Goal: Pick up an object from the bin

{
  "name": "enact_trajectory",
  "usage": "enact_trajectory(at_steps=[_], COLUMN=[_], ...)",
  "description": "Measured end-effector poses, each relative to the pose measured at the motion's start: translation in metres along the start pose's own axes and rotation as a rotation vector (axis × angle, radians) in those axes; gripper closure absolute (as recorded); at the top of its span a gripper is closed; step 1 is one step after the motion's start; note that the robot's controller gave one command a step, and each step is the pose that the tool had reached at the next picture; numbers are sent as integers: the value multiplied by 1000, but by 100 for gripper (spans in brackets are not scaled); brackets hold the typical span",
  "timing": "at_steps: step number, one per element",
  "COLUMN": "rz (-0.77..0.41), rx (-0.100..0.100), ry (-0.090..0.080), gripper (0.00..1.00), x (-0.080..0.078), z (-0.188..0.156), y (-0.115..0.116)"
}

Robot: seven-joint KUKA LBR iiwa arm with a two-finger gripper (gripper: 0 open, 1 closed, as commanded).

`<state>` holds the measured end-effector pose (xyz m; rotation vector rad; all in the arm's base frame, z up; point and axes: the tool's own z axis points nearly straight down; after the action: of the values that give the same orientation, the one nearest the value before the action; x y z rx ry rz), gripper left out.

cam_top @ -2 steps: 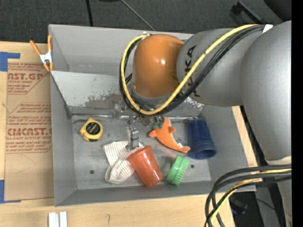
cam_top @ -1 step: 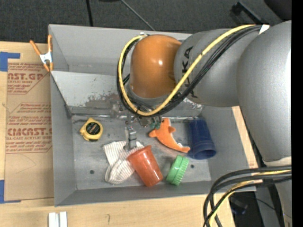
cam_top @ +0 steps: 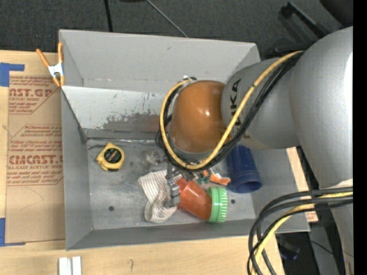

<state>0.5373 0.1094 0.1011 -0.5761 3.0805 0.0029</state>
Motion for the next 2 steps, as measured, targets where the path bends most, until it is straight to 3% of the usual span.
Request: enact_trajectory(at_steps=[1,2], rz=[-228,-228], rx=[-2,-2], ry=[3,3], gripper=[100,100], x=[6,6], z=[30,30], y=[7,7])
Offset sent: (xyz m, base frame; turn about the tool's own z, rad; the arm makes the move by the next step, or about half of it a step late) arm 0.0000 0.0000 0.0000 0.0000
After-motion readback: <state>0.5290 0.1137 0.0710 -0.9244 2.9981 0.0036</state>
